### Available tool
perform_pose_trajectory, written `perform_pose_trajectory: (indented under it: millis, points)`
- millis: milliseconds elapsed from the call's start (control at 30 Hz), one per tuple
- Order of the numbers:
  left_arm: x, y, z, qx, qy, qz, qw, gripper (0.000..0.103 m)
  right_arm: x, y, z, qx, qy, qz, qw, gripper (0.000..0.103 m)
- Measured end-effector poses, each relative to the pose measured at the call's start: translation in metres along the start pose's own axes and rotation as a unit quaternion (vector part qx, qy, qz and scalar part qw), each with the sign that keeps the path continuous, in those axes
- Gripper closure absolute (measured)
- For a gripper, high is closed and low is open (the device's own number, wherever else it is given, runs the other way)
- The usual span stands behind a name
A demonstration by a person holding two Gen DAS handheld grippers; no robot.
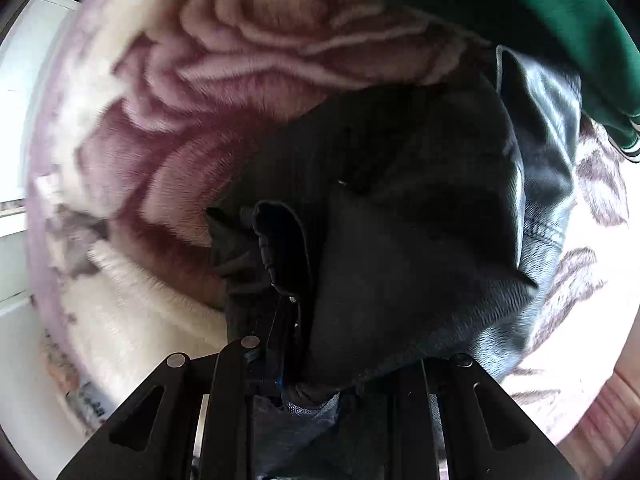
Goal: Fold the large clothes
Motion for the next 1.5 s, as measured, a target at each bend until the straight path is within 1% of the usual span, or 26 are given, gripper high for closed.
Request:
perform_pose_trajectory:
  millis: [33,67,100,233,267,300,333,367,467,567,600,667,733,767,867,900,967,1067,1133,1167,1233,1333,1400,1433,1467,1500]
  points:
    - [-0.003,0.001,0.001,0.006,-0.003,0.009,0.9999,0.095,0.0,0.001,0.004,-0.009,0.01,0.005,1.0,0.057]
    - [-0.005,0.0,0.002,0.015,-0.004,0.017,0.9997,0.094,0.001,0.005,0.006,-0.031,0.016,0.008,0.999,0.038]
    - [-0.004,0.003,0.001,0.028,-0.004,0.027,0.9992,0.091,0.005,0.015,0.007,-0.077,0.024,0.011,0.997,0.027]
    - [-0.007,0.017,0.0,0.037,-0.002,0.045,0.9983,0.081,0.034,0.065,-0.024,-0.201,0.016,0.009,0.979,0.027]
    - [-0.008,0.023,-0.003,0.042,-0.004,0.044,0.9981,0.068,0.042,0.074,-0.039,-0.21,0.008,0.002,0.978,0.027]
    - [-0.01,0.027,-0.003,0.042,-0.006,0.041,0.9982,0.042,0.052,0.083,-0.059,-0.214,0.0,-0.005,0.977,0.027]
    - [-0.01,0.029,-0.003,0.044,-0.009,0.037,0.9983,0.034,0.065,0.089,-0.083,-0.209,-0.013,-0.009,0.978,0.027]
    - [-0.008,0.029,-0.007,0.051,-0.014,0.034,0.998,0.032,0.075,0.09,-0.099,-0.203,-0.022,-0.012,0.979,0.027]
    - [0.001,0.009,-0.007,0.012,-0.03,0.046,0.9984,0.032,0.129,0.071,-0.159,-0.178,-0.076,-0.004,0.981,0.027]
    - [-0.01,-0.012,-0.018,-0.035,-0.045,0.029,0.998,0.034,0.212,0.022,-0.194,-0.207,-0.127,0.072,0.967,0.027]
    - [-0.011,-0.013,-0.02,-0.054,-0.058,0.023,0.9966,0.049,0.242,0.001,-0.197,-0.227,-0.146,0.104,0.957,0.027]
    - [-0.013,-0.013,-0.021,-0.116,-0.087,0.015,0.9892,0.083,0.284,-0.026,-0.194,-0.255,-0.161,0.125,0.945,0.027]
    - [-0.015,-0.008,-0.021,-0.123,-0.087,0.012,0.9886,0.088,0.305,-0.037,-0.188,-0.28,-0.178,0.112,0.937,0.032]
    - [-0.017,-0.003,-0.019,-0.127,-0.082,0.007,0.9885,0.094,0.313,-0.038,-0.184,-0.294,-0.18,0.107,0.933,0.05]
    - [-0.024,0.019,-0.014,-0.121,-0.066,-0.007,0.9905,0.094,0.331,-0.036,-0.177,-0.303,-0.16,0.091,0.935,0.054]
    - [-0.026,0.03,-0.012,-0.127,-0.063,-0.018,0.9897,0.094,0.337,-0.034,-0.182,-0.315,-0.178,0.086,0.928,0.051]
    - [-0.024,0.048,-0.001,-0.119,-0.051,-0.021,0.9913,0.094,0.346,-0.032,-0.192,-0.366,-0.229,0.085,0.898,0.051]
    - [-0.012,0.053,0.001,-0.066,0.008,0.001,0.9978,0.088,0.353,-0.036,-0.21,-0.39,-0.277,0.08,0.875,0.042]
    - [-0.001,0.037,-0.004,-0.026,0.053,0.021,0.998,0.052,0.357,-0.045,-0.224,-0.414,-0.322,0.08,0.847,0.042]
    - [0.007,0.028,-0.004,-0.009,0.071,0.028,0.997,0.023,0.355,-0.048,-0.226,-0.426,-0.343,0.083,0.833,0.042]
    - [0.018,0.007,-0.009,0.023,0.101,0.038,0.9939,0.022,0.359,-0.058,-0.239,-0.443,-0.385,0.09,0.805,0.042]
    - [0.027,-0.02,-0.002,0.024,0.155,0.034,0.9871,0.022,0.37,-0.073,-0.245,-0.454,-0.436,0.101,0.771,0.042]
    - [0.024,-0.025,0.002,-0.002,0.174,0.0,0.9848,0.03,0.375,-0.08,-0.245,-0.463,-0.454,0.098,0.755,0.042]
    - [0.022,-0.021,0.001,-0.018,0.177,-0.021,0.9838,0.043,0.376,-0.083,-0.245,-0.469,-0.461,0.096,0.747,0.042]
    - [0.021,-0.015,0.0,-0.033,0.172,-0.038,0.9838,0.084,0.377,-0.085,-0.249,-0.473,-0.466,0.094,0.742,0.042]
    - [0.019,-0.004,-0.001,-0.045,0.166,-0.054,0.9837,0.1,0.377,-0.086,-0.25,-0.478,-0.475,0.088,0.734,0.042]
Point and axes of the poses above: each gripper's, at about its wrist camera, not at the fingertips, and y roughly against the way its jaws point, z to its left, x to its underside, the point moved 5 cm from there along -y, roughly the way its jaws point, and after that the axes turned 5 degrees about -z, right-handed, at the moved point
